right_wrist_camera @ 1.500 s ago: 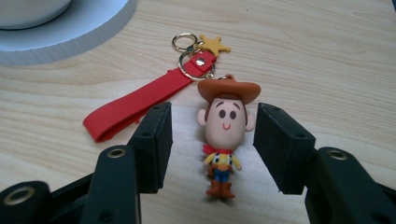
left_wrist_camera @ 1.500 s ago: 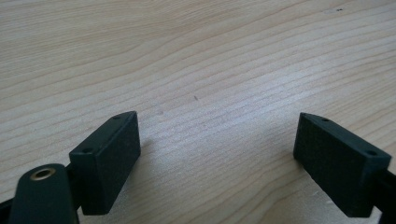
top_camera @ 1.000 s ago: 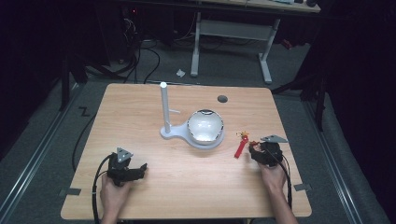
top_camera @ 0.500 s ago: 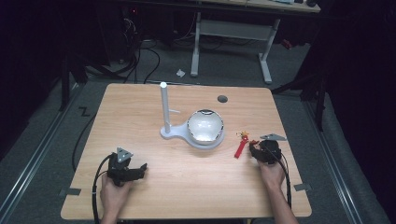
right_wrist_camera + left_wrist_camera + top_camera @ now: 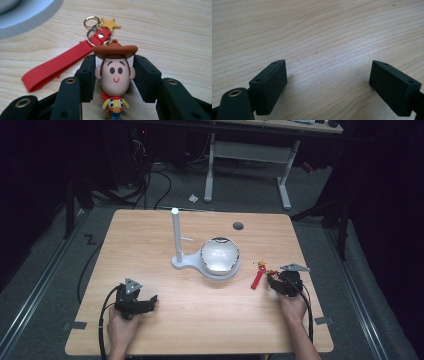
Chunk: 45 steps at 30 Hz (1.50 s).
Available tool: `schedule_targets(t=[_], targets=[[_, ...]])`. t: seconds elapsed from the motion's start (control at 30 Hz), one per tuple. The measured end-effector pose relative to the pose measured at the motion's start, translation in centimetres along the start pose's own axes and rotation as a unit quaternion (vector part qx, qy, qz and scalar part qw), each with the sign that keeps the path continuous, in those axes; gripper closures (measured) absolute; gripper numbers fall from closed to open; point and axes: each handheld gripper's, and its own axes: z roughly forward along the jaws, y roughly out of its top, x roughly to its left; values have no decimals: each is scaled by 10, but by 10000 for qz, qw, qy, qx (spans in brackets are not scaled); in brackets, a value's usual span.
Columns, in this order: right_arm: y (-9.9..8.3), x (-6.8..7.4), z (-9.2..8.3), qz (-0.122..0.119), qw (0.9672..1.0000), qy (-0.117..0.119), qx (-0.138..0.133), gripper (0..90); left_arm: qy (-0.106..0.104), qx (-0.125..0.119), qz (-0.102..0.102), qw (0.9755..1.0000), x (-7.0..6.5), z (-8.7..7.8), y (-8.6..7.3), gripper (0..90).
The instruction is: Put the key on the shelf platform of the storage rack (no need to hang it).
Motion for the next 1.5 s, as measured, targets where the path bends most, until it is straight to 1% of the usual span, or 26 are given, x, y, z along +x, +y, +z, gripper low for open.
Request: schedule_targets(t=[0.13,0.17,0.23,0.27,0.37,0.5,0.57,0.6,0.67,0.7,0.8,0.83,0.87,0.93,1.03,1.1,1.2,1.27,1.5], targets=[[2,0,-7,6,9999,84,-102,553,1,-2,0,10000,0,0,0,151],[3,-1,-11,-39,9998,134,-150,553,-7,5,0,10000,0,0,0,151],[4,-1,-14,-40,9997,168,-188,553,-6,7,1,10000,0,0,0,151],[4,-1,-15,-20,9996,188,-197,553,-7,6,2,10000,0,0,0,151],[7,-1,-23,44,9991,238,-351,553,-1,-1,0,10000,0,0,0,151],[12,-1,-31,-24,9989,273,-391,553,0,0,0,10000,0,0,0,151],[13,-2,-33,-23,9987,291,-418,553,-6,7,0,10000,0,0,0,151],[14,-3,-37,23,9983,331,-477,553,-7,6,3,10000,0,0,0,151],[14,-5,-41,51,9981,353,-506,553,-1,0,1,10000,0,0,0,151],[14,-6,-42,15,9980,349,-528,553,2,-2,0,10000,0,0,0,151],[15,-8,-49,6,9978,359,-555,553,-6,6,2,10000,0,0,0,151],[15,-8,-49,6,9978,359,-555,553,-6,6,2,10000,0,0,0,151],[17,-9,-55,-22,9974,377,-608,553,-1,-1,0,10000,0,0,0,151],[19,-9,-60,-95,9971,380,-653,554,-1,1,1,10000,0,0,0,151],[21,-10,-65,-124,9964,408,-731,553,-7,6,2,10000,0,0,0,151],[22,-10,-69,-96,9962,433,-750,554,0,0,1,10000,0,0,0,151],[25,-10,-75,-153,9955,457,-816,554,-6,5,2,10000,0,0,0,151],[28,-9,-79,-145,9950,492,-857,554,-1,0,3,10000,0,0,0,151],[38,-10,-94,-183,9925,592,-1055,554,-5,5,0,10000,0,0,0,151]])
